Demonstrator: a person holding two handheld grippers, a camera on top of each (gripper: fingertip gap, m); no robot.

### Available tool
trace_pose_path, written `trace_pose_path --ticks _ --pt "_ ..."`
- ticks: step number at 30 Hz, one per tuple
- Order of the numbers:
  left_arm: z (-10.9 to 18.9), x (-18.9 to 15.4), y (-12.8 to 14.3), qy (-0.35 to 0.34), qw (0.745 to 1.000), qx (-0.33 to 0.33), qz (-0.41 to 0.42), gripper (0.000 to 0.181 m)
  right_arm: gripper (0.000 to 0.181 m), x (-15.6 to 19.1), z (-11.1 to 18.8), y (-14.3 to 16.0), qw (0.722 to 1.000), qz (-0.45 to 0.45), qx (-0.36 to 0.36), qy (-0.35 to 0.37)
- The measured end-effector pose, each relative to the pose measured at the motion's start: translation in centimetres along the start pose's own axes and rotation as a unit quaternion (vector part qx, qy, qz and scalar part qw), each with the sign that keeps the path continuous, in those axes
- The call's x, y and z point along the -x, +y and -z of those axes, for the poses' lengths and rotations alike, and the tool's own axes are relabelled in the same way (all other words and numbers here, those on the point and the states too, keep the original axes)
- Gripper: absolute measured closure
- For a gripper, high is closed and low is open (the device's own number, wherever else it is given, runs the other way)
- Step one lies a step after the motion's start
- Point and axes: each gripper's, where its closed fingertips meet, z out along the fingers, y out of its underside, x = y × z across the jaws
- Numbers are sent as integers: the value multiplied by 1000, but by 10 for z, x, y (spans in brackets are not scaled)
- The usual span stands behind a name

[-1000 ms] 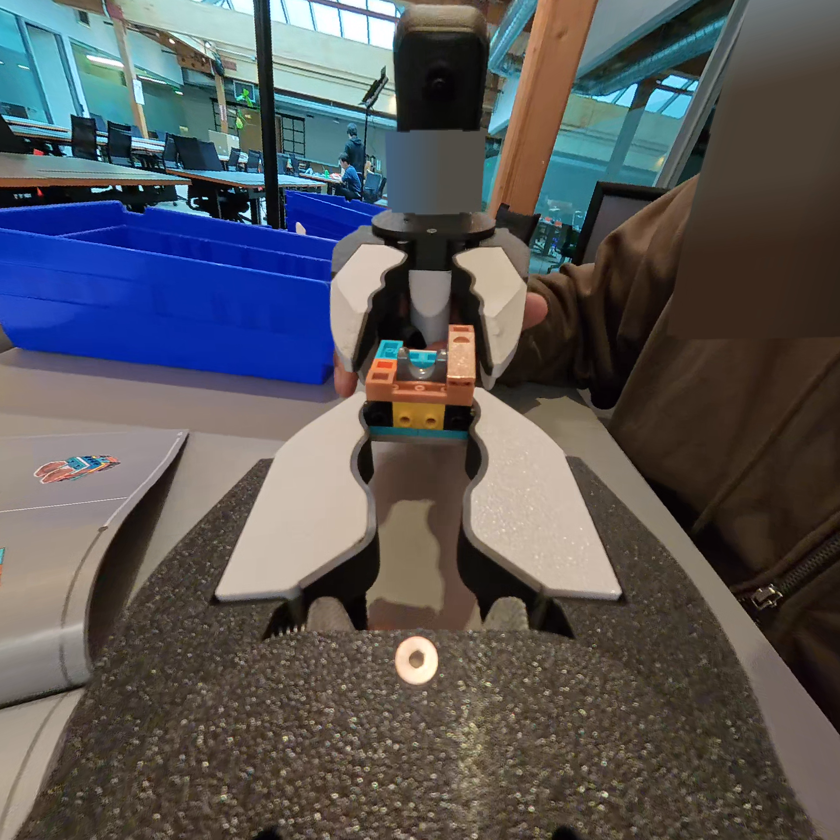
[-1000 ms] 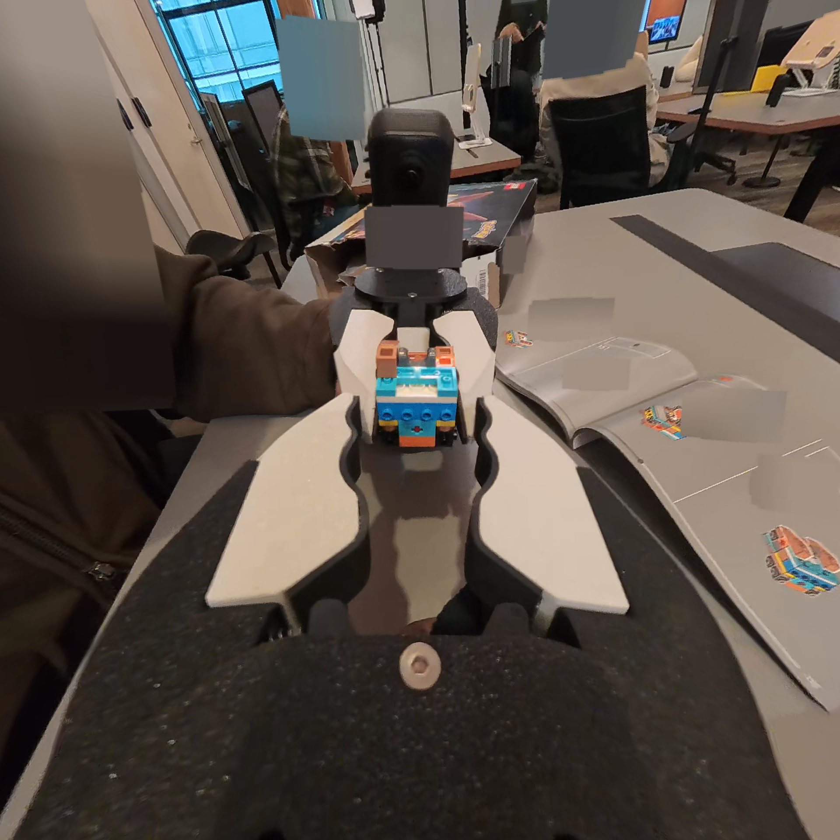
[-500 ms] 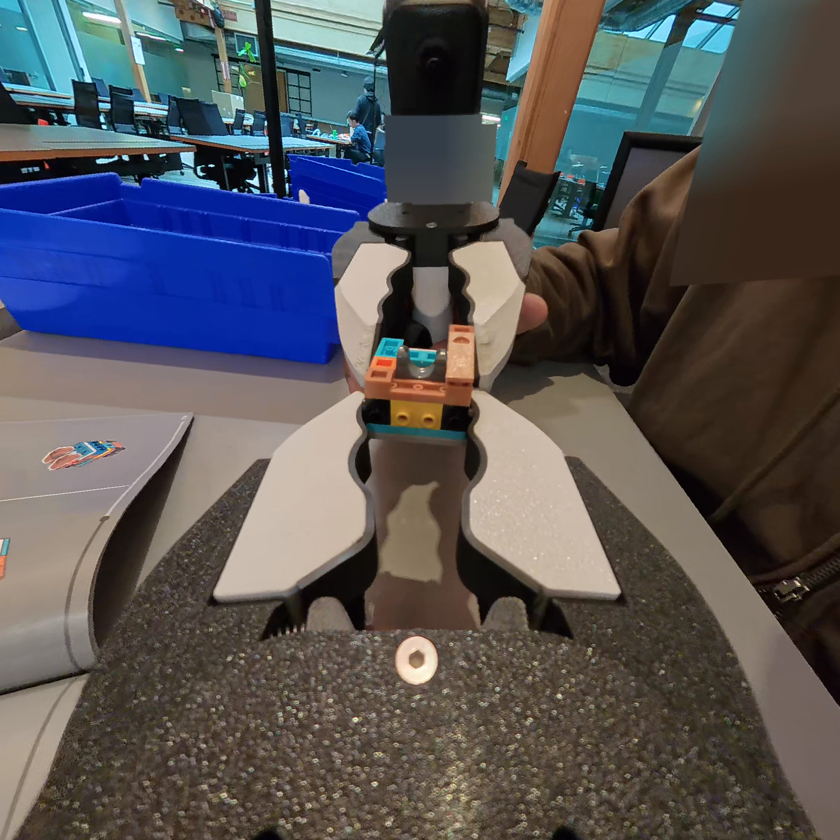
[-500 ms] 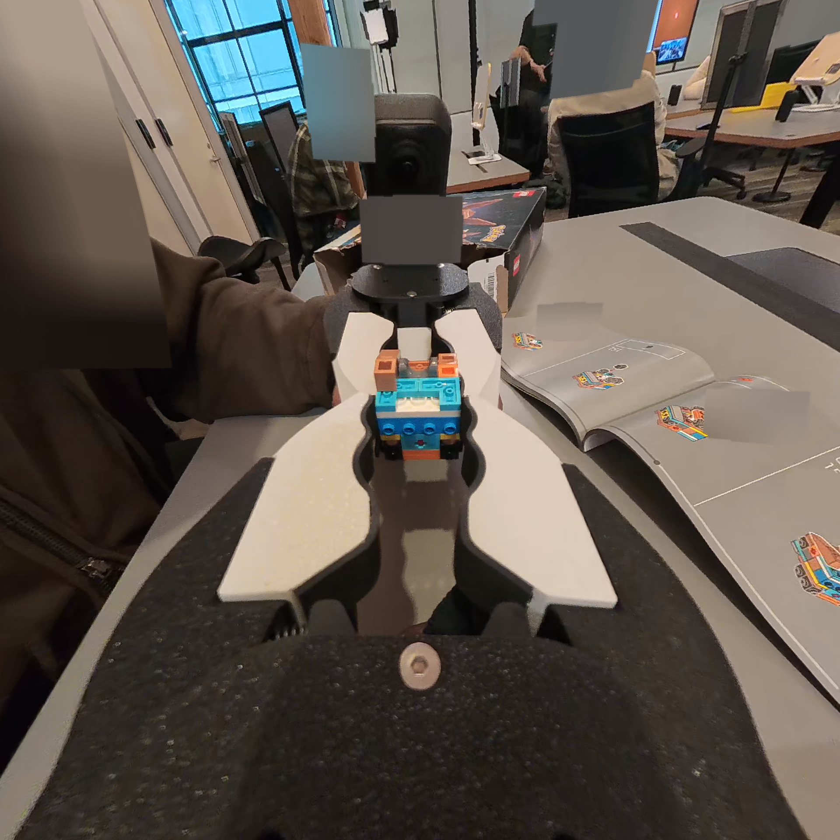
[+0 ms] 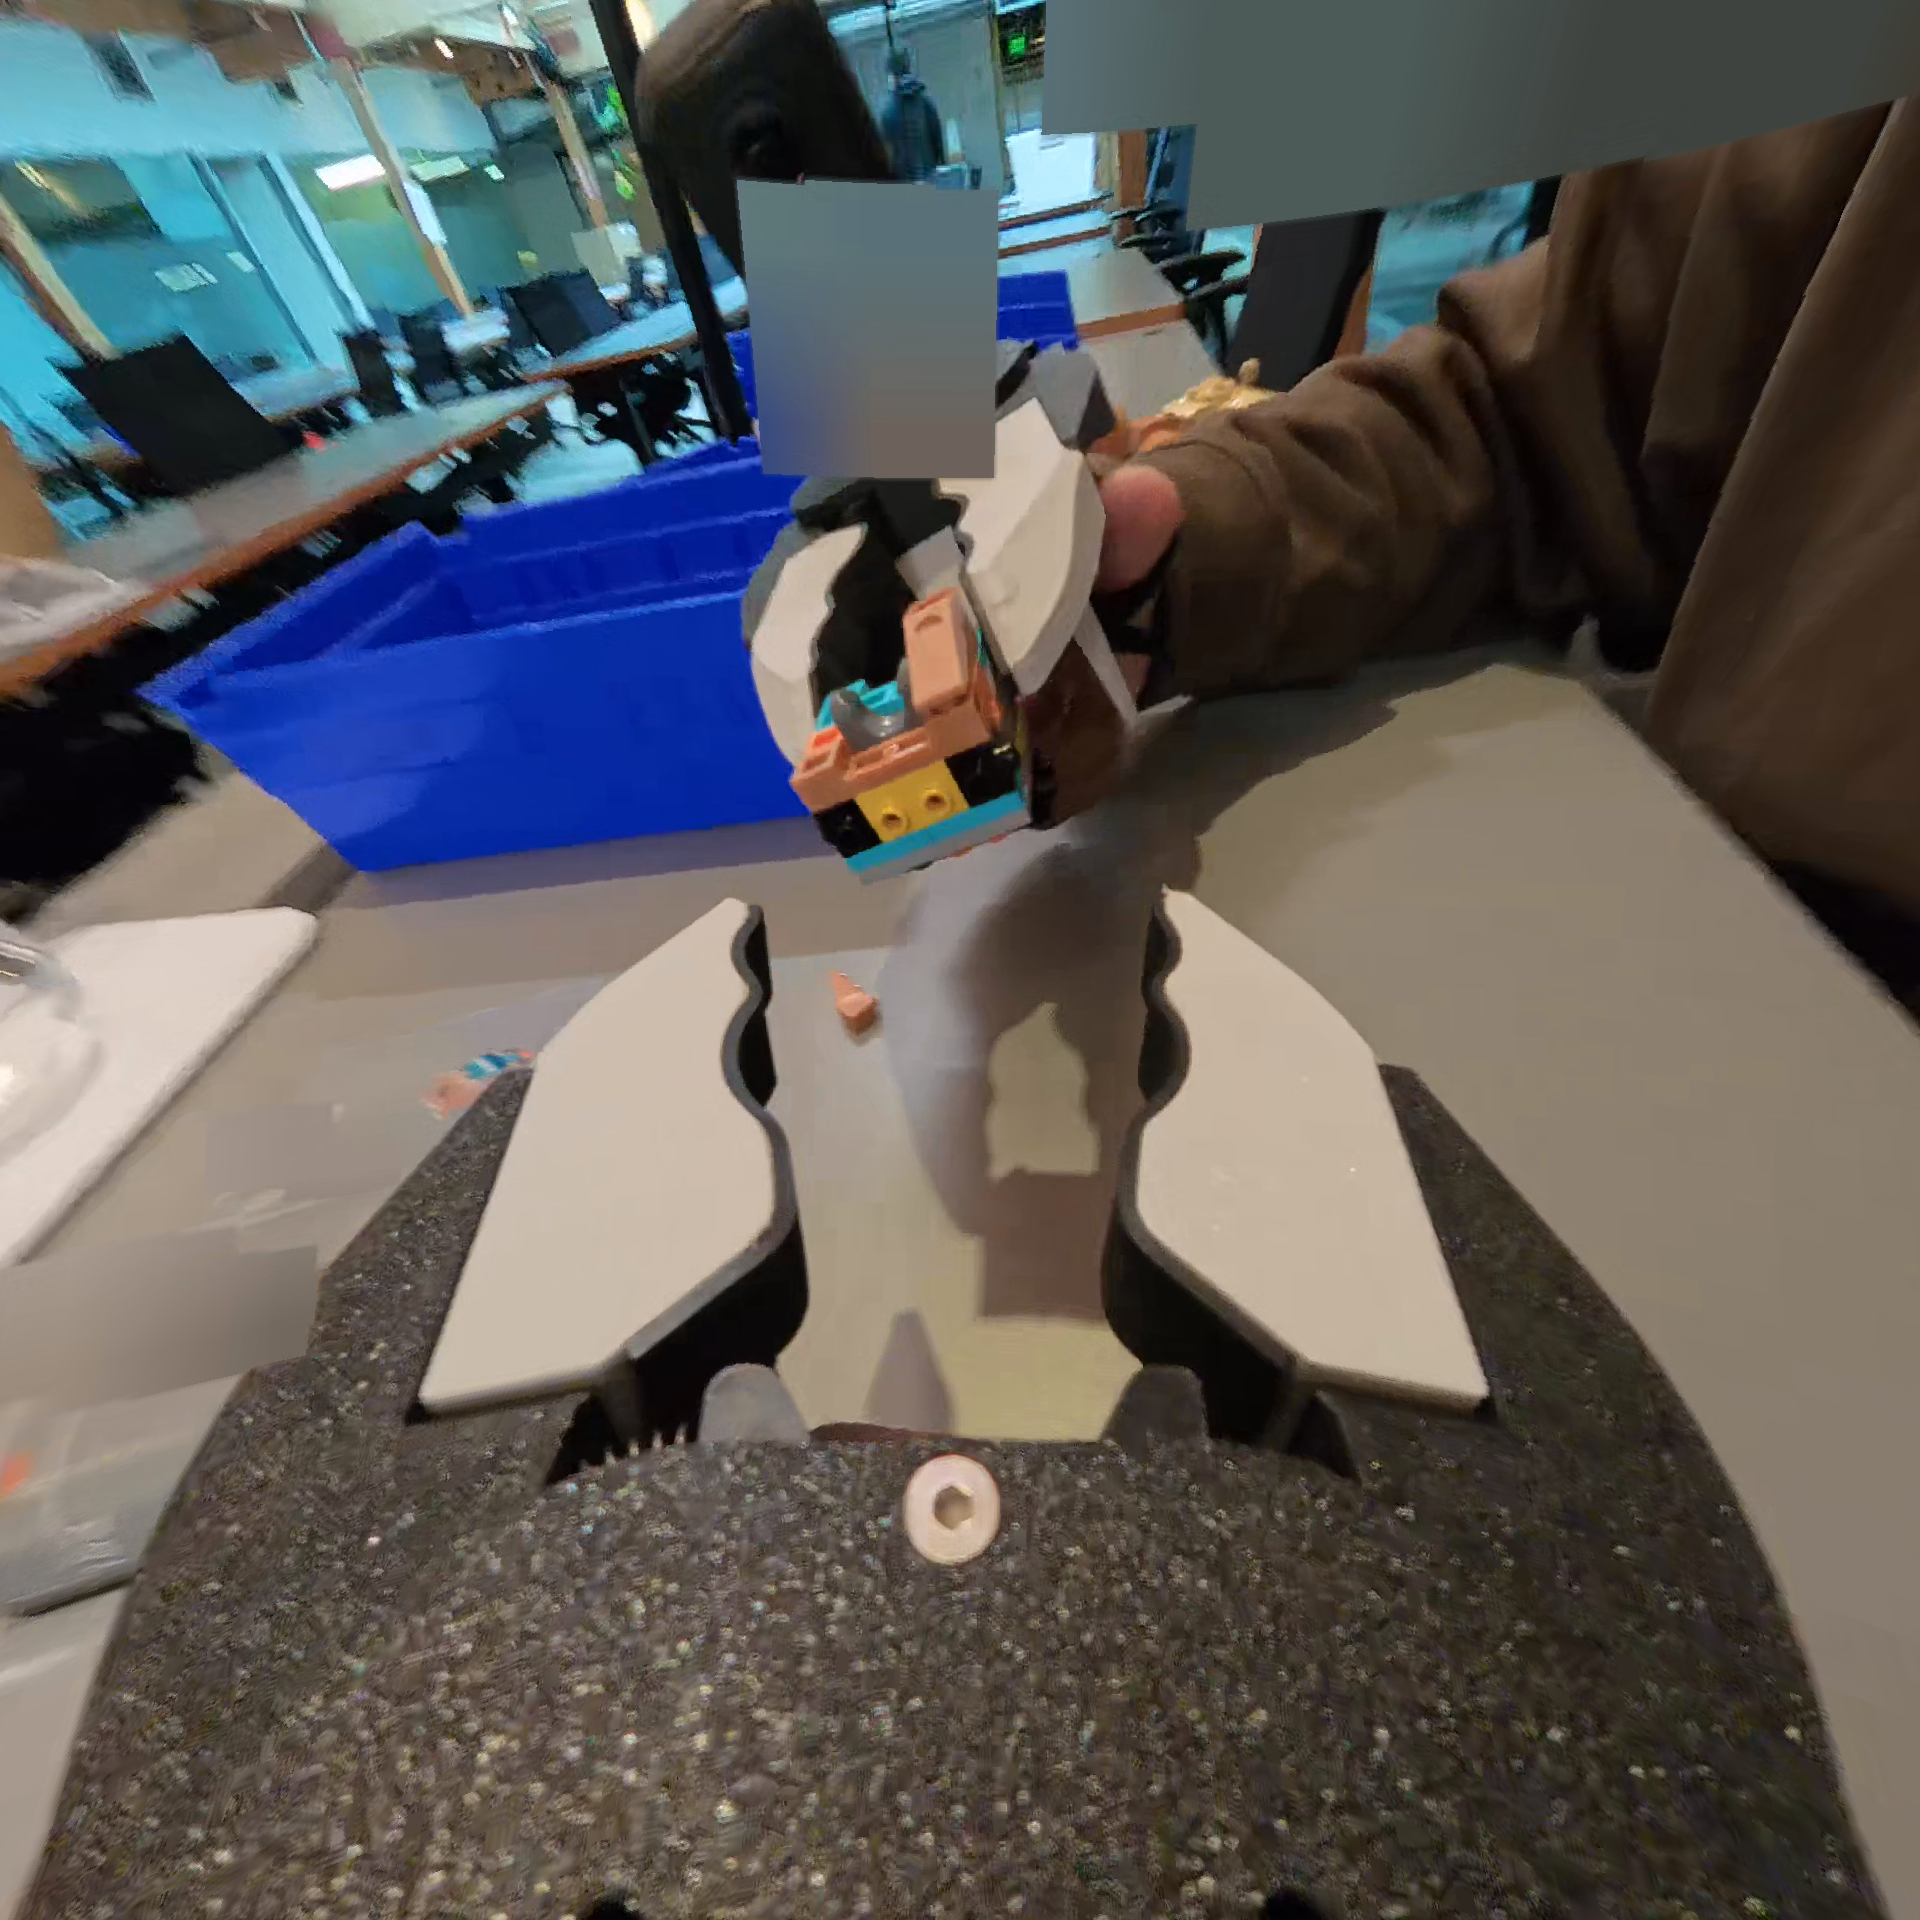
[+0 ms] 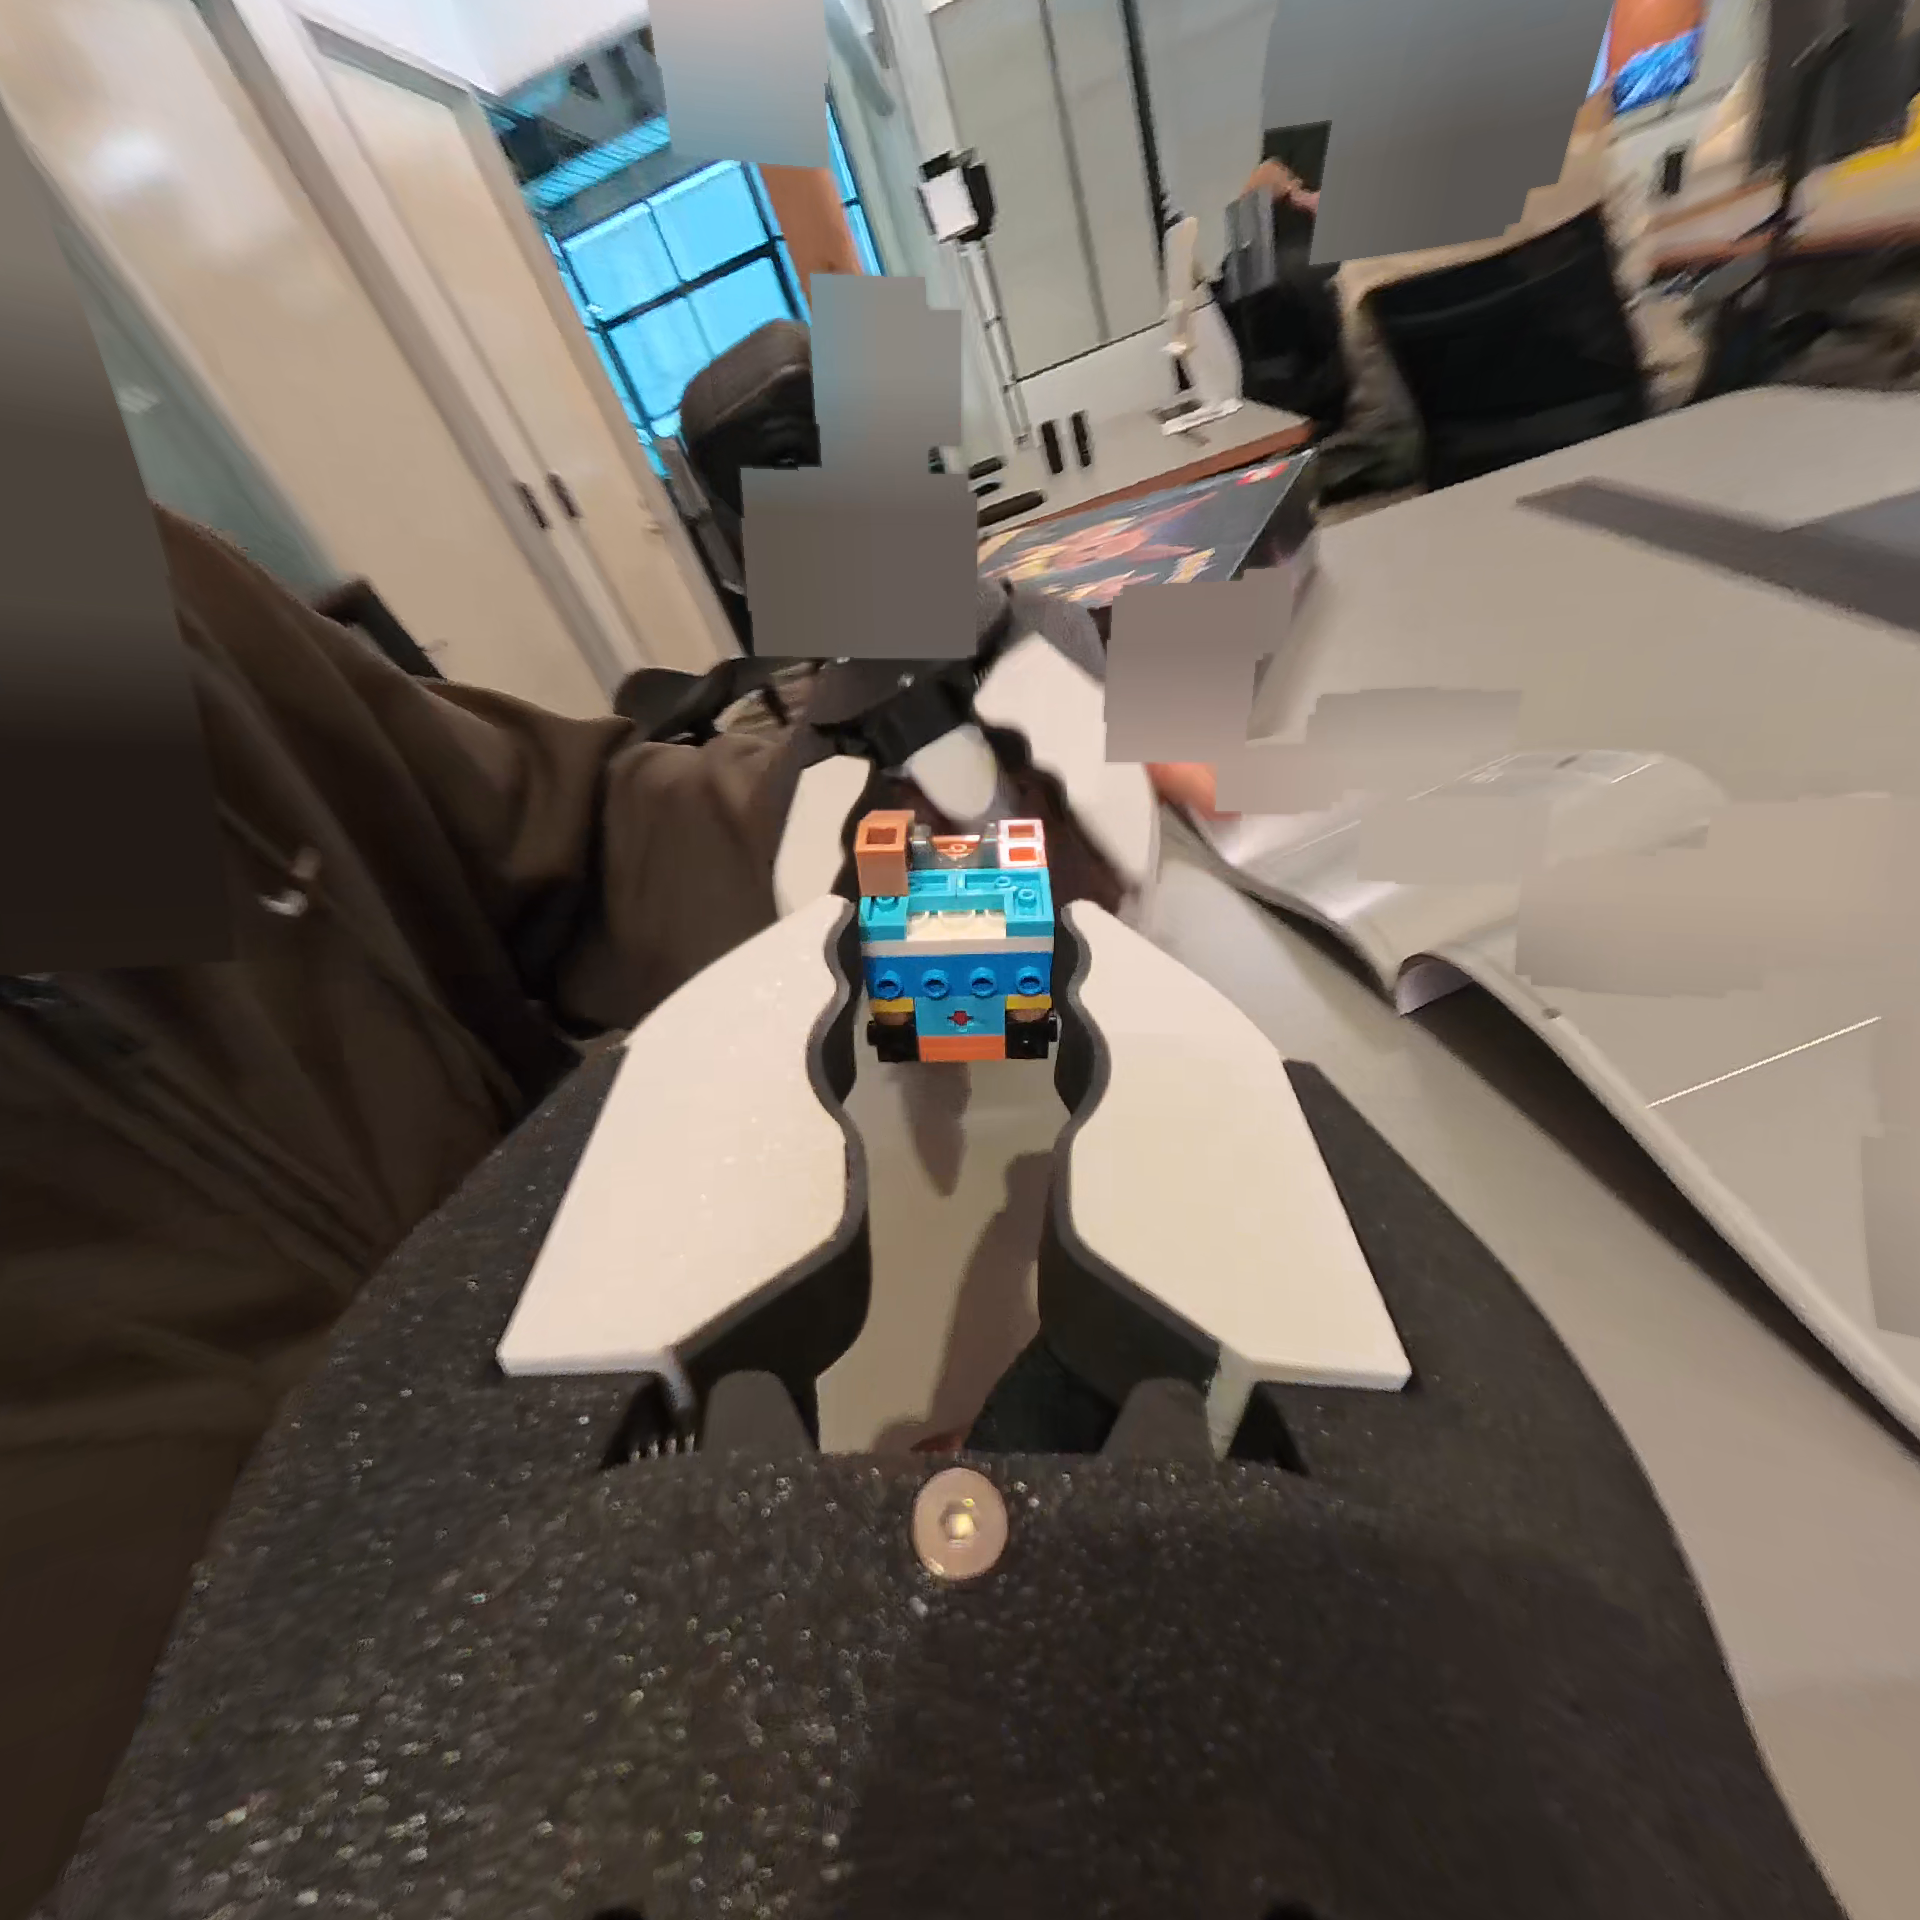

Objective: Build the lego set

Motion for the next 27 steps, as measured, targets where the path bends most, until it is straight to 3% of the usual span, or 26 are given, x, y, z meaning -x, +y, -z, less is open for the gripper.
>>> trace_pose_path --ticks 5,11,16,27 --pt "15 12 -26 -110 971 -6 -214 112 147 6 4 -4 997 -64 -1 -33" --pt "9 -8 -47 -129 922 -6 -364 114 147 23 1 -1 995 -78 12 -64" --pt "-2 -25 -40 -88 912 21 -401 123 147 34 -3 1 993 -77 22 -82" --pt "-5 -28 -44 -105 895 5 -434 138 147 32 -5 1 991 -98 13 -90"
